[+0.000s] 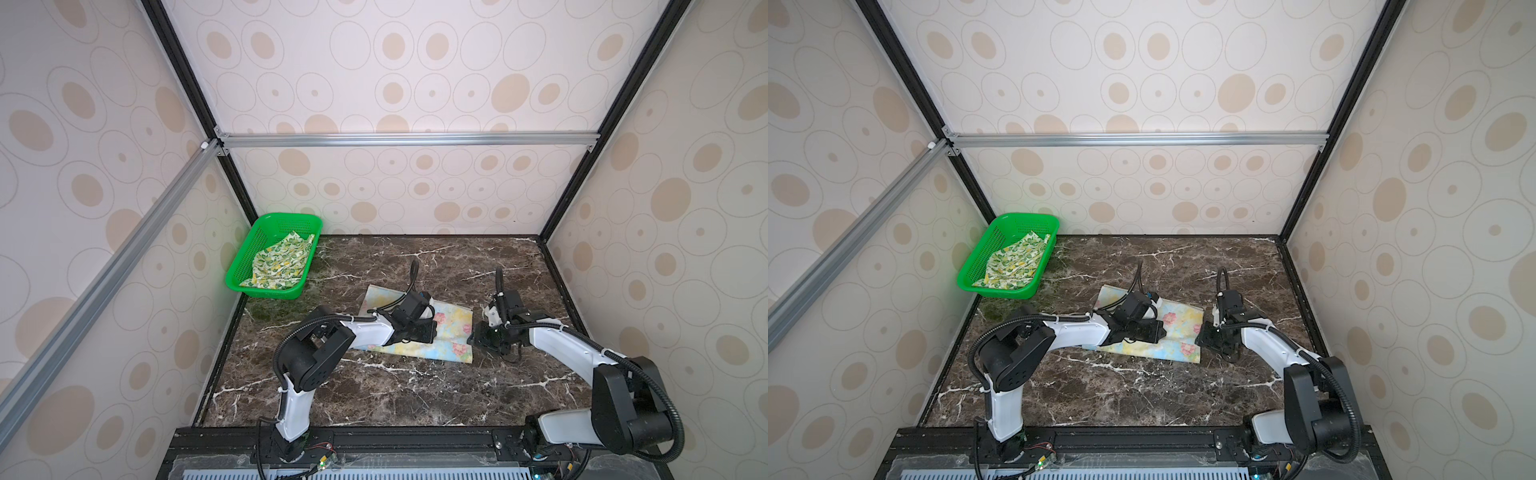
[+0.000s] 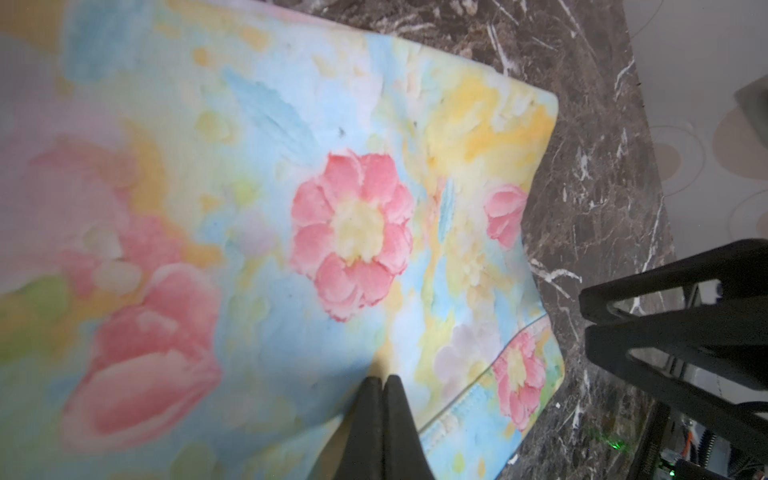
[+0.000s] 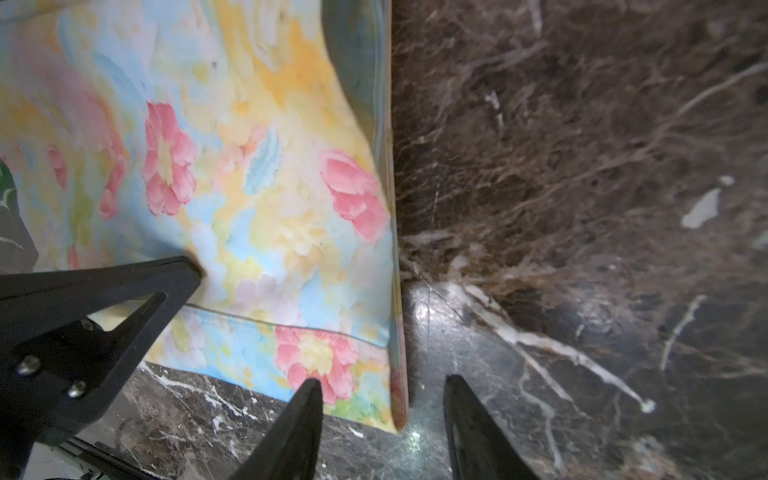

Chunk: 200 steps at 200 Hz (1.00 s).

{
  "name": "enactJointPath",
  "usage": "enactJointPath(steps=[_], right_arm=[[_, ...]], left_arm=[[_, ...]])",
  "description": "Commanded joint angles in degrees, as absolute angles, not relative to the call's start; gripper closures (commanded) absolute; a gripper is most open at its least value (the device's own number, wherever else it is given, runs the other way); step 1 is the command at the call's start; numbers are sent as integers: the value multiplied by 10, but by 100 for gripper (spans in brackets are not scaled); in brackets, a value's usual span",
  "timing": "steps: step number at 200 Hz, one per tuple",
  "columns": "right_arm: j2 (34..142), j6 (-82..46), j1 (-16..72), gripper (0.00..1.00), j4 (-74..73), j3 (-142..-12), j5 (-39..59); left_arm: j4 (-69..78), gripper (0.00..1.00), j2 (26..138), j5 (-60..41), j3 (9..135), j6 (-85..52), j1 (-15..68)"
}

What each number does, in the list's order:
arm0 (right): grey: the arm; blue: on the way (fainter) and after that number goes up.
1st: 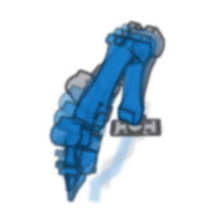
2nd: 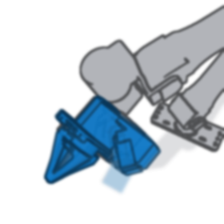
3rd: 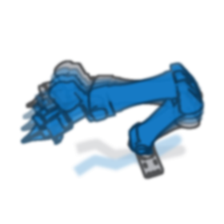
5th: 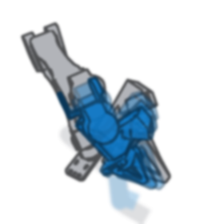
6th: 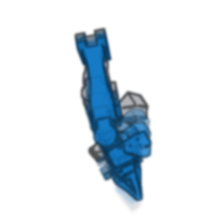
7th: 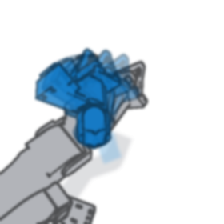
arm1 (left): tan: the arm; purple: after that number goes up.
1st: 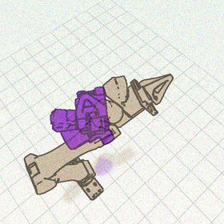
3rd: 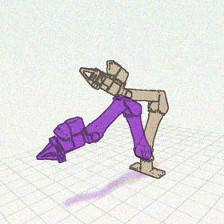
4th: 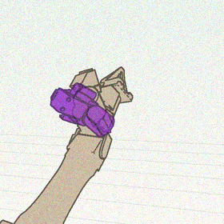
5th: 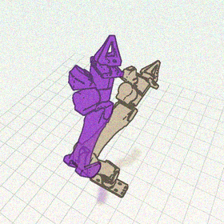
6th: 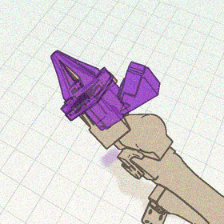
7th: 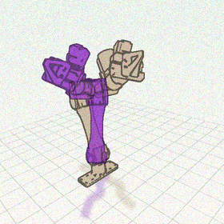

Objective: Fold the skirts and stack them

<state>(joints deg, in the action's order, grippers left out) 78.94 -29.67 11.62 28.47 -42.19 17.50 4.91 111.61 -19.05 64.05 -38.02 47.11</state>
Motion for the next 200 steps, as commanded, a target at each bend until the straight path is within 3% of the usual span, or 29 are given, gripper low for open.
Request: enactJointPath(steps=[1,66,162,200], right_arm=[[817,-305,108,49,251,-419,204],[891,-323,85,51,184,-426,217],[950,-327,83,66,161,-426,222],[937,-322,84,63,192,-430,174]], left_arm=[[8,100,1125,-164,664,-356,474],[-7,100,1132,-154,657,-357,474],[-10,100,1140,-158,657,-362,474],[-7,100,1143,-160,661,-365,474]])
